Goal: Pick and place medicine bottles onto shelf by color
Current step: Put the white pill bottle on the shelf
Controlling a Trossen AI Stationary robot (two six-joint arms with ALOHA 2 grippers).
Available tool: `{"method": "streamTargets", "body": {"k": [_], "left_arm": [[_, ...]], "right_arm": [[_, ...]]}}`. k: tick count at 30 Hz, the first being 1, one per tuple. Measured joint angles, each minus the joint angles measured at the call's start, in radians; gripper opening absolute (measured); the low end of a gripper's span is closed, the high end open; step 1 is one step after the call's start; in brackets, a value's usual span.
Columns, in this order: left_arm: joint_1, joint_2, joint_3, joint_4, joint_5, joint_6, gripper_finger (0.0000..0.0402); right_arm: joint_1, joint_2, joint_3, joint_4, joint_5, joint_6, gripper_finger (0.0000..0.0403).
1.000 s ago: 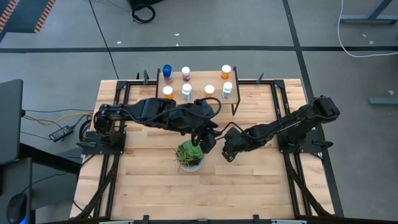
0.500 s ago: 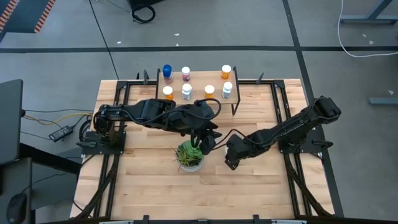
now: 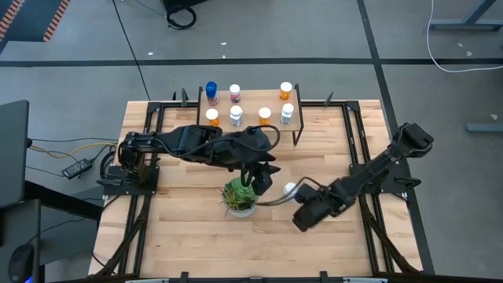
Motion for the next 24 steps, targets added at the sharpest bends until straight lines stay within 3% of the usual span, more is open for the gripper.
{"method": "streamTargets", "body": {"k": [3, 8, 18, 24], "left_arm": [[0.002, 0.005, -0.022, -0.026, -0.042, 0.019, 0.0175], [0.023, 0.021, -0.113, -0.006, 0.003, 0.026, 0.0189], [0.056, 0.026, -0.448, 0.461, 0.15, 0.17, 0.0254], [0.053, 0.027, -0.655, 0.728, 0.151, 0.314, 0.0279]], "right_arm": [[0.085, 0.0, 0.0, -0.063, 0.0, 0.104, 0.0347], [0.248, 0.0, 0.0, -0.139, 0.011, 0.305, 0.0347], [0.562, 0.0, 0.0, -0.212, 0.03, 0.755, 0.0347], [0.637, 0.0, 0.0, -0.211, -0.01, 0.786, 0.0347]]}}
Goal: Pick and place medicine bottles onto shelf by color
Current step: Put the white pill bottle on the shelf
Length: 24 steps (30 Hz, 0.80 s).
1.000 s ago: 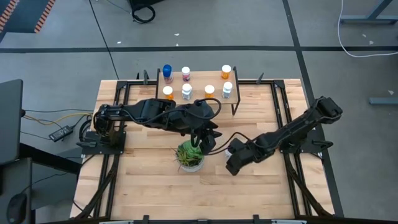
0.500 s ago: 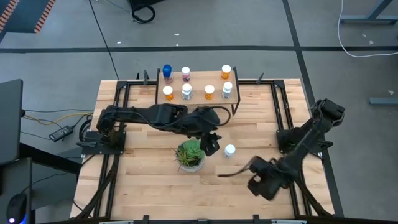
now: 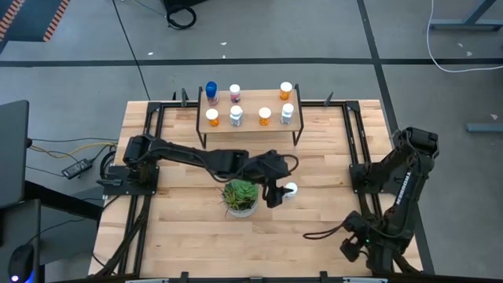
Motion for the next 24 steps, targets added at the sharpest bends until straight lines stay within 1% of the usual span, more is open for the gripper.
{"method": "streamTargets", "body": {"k": [4, 9, 13, 16, 18, 20, 22, 23, 24], "left_arm": [[0.004, -0.001, -0.088, 0.093, -0.01, 0.006, 0.0287], [0.012, 0.0, -0.181, 0.209, -0.011, 0.018, 0.0289], [0.015, 0.009, -0.2, 0.262, -0.017, 0.048, 0.0289], [0.022, 0.025, -0.159, 0.231, -0.013, 0.053, 0.0289], [0.031, 0.047, -0.095, 0.196, -0.008, 0.046, 0.0289], [0.04, 0.06, -0.027, 0.043, -0.004, 0.028, 0.0289], [0.052, 0.1, 0.062, -0.037, 0.017, 0.031, 0.0289], [0.057, 0.115, 0.1, -0.125, 0.028, 0.035, 0.0289], [0.061, 0.138, 0.146, -0.176, 0.045, 0.035, 0.0289]], "right_arm": [[0.011, 0.0, 0.0, -0.002, -0.002, -0.002, 0.0347], [0.011, 0.0, 0.0, -0.008, -0.002, -0.003, 0.0347], [0.011, 0.0, 0.0, -0.007, -0.001, -0.003, 0.0347], [0.011, 0.0, 0.0, 0.001, 0.0, -0.003, 0.0347], [0.011, 0.0, 0.0, 0.009, -0.002, -0.003, 0.0347], [0.01, 0.0, 0.0, 0.016, -0.004, -0.002, 0.0347], [0.01, 0.0, 0.0, 0.021, -0.005, -0.003, 0.0347], [0.009, 0.0, 0.0, 0.019, -0.005, -0.003, 0.0347], [0.005, 0.0, 0.0, 0.019, -0.005, -0.002, 0.0347]]}}
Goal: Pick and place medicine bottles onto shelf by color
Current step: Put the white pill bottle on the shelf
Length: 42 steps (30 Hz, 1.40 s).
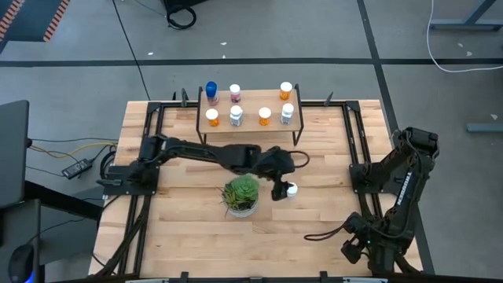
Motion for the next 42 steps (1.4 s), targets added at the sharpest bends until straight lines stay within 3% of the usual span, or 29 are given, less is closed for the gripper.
{"method": "streamTargets", "body": {"k": [5, 11, 20, 26, 42], "left_arm": [[0.011, 0.12, 0.195, -0.145, 0.059, 0.011, 0.0289], [-0.019, 0.186, 0.323, -0.241, 0.061, 0.097, 0.0289], [-0.051, 0.247, 0.324, -0.266, 0.053, 0.136, 0.0289], [-0.051, 0.254, 0.323, -0.27, -0.063, 0.147, 0.0289], [-0.044, 0.302, 0.324, -0.27, -0.02, 0.125, 0.0289]], "right_arm": [[-0.002, 0.0, 0.0, -0.009, 0.001, 0.001, 0.0347], [-0.009, 0.0, 0.0, -0.014, 0.007, 0.003, 0.0347], [-0.018, 0.0, 0.0, -0.031, 0.031, 0.0, 0.0347], [-0.018, 0.0, 0.0, -0.027, 0.034, 0.002, 0.0347], [-0.029, 0.0, 0.0, -0.025, 0.042, 0.003, 0.0347]]}}
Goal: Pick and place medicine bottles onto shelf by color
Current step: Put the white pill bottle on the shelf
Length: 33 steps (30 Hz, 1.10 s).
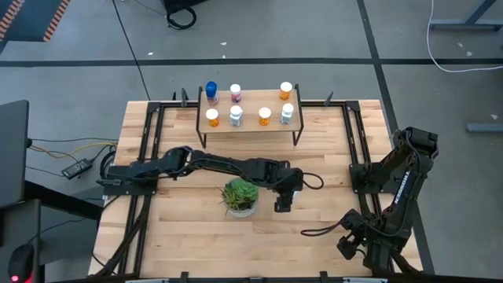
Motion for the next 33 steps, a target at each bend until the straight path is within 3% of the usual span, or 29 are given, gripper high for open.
{"method": "streamTargets", "body": {"k": [25, 33], "left_arm": [[0.001, 0.008, -0.001, 0.015, -0.001, -0.013, 0.0287], [0.001, 0.008, -0.001, 0.014, -0.001, -0.036, 0.0249]], "right_arm": [[-0.002, 0.0, 0.0, 0.002, 0.002, 0.0, 0.0347], [-0.002, 0.0, 0.0, 0.002, 0.004, 0.0, 0.0347]]}}
